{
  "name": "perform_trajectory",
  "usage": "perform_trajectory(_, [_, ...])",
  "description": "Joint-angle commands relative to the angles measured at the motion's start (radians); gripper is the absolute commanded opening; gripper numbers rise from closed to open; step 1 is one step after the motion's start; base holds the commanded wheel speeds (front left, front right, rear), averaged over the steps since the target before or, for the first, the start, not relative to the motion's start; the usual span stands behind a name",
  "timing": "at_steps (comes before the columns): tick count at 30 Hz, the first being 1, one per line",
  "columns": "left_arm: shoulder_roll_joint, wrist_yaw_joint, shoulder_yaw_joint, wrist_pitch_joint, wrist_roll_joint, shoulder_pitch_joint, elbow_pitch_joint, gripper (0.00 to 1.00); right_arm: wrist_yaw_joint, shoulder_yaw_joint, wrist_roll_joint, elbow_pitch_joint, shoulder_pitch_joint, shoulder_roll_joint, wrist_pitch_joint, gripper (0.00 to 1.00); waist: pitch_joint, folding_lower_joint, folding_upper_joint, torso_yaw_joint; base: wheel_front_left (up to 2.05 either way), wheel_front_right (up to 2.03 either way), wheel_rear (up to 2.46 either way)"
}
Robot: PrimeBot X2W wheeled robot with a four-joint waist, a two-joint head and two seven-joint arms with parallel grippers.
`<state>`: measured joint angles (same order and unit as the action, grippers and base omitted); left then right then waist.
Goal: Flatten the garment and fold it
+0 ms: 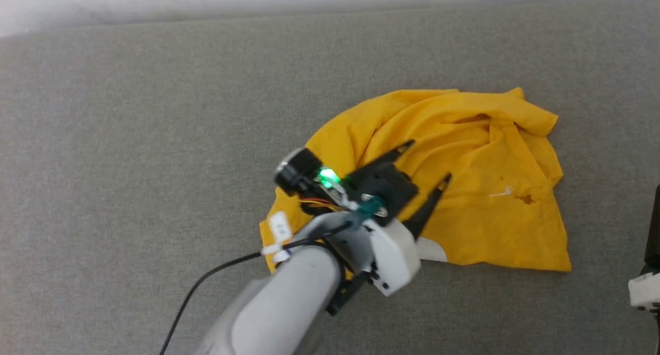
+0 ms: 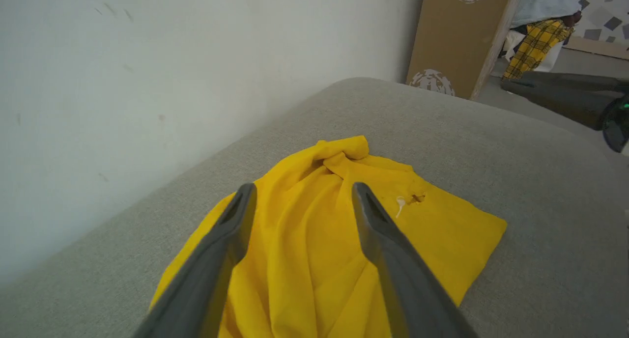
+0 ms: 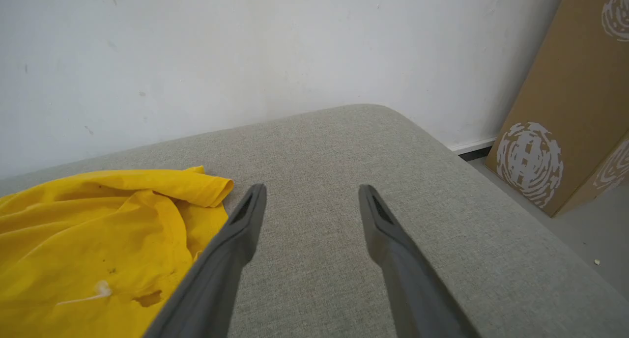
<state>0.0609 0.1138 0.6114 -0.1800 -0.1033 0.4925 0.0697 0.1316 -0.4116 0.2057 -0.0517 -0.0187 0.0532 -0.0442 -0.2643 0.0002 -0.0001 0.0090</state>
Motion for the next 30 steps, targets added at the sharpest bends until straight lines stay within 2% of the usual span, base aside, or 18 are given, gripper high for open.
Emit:
perform_trajectory(1, [-0.006, 0.006, 0.045, -0.018, -0.006, 0.032, 0.036, 1.0, -0.001, -0.001, -0.006, -0.003, -0.021, -0.003, 0.004, 1.0, -0.052, -0.0002, 0.0001, 0.001, 0.0, 0.0, 0.0])
perform_trajectory(5, [-0.008, 0.012, 0.145, -0.057, -0.005, 0.09, 0.143, 1.0, -0.001, 0.013, -0.005, -0.003, -0.048, -0.003, 0.008, 1.0, -0.095, -0.0002, 0.0001, -0.012, 0.0, 0.0, 0.0])
perform_trajectory(12, [-0.009, 0.015, 0.213, -0.075, -0.01, 0.153, 0.299, 1.0, -0.001, 0.027, 0.001, 0.012, -0.066, -0.003, 0.006, 1.0, -0.12, -0.0002, 0.0001, -0.03, 0.0, 0.0, 0.0])
perform_trajectory(13, [-0.009, 0.015, 0.217, -0.072, -0.016, 0.156, 0.313, 0.54, -0.001, 0.026, 0.001, 0.016, -0.067, -0.003, 0.005, 1.0, -0.117, -0.0002, 0.0001, -0.032, 0.0, 0.0, 0.0])
perform_trajectory(14, [-0.009, 0.015, 0.221, -0.066, -0.021, 0.159, 0.324, 0.0, -0.001, 0.025, 0.001, 0.02, -0.066, -0.003, 0.004, 1.0, -0.112, -0.0002, 0.0001, -0.032, 0.0, 0.0, 0.0])
perform_trajectory(18, [-0.01, 0.015, 0.211, -0.024, -0.098, 0.155, 0.308, 0.0, -0.001, 0.017, -0.002, 0.033, -0.064, -0.003, -0.001, 1.0, -0.078, -0.0002, 0.0001, -0.023, 0.0, 0.0, 0.0])
perform_trajectory(21, [-0.01, 0.016, 0.215, -0.016, -0.271, 0.131, 0.205, 0.0, -0.001, 0.02, -0.004, 0.041, -0.057, -0.003, 0.001, 1.0, -0.04, -0.0002, 0.0001, -0.011, 0.0, 0.0, 0.0])
perform_trajectory(25, [-0.01, 0.016, 0.279, -0.101, -0.52, 0.088, 0.044, 0.0, -0.001, 0.033, -0.002, 0.047, -0.038, -0.003, 0.01, 1.0, 0.008, -0.0002, 0.0001, 0.007, 0.0, 0.0, 0.0])
perform_trajectory(27, [-0.01, 0.017, 0.32, -0.168, -0.6, 0.06, -0.01, 0.0, -0.001, 0.037, -0.001, 0.047, -0.026, -0.003, 0.017, 1.0, 0.022, -0.0002, 0.0001, 0.015, 0.0, 0.0, 0.0])
perform_trajectory(30, [0.027, 0.017, 0.379, -0.265, -0.688, 0.006, -0.059, 0.0, -0.001, 0.042, -0.003, 0.044, -0.012, -0.003, 0.027, 1.0, 0.029, -0.0002, 0.0001, 0.024, 0.0, 0.0, 0.0])
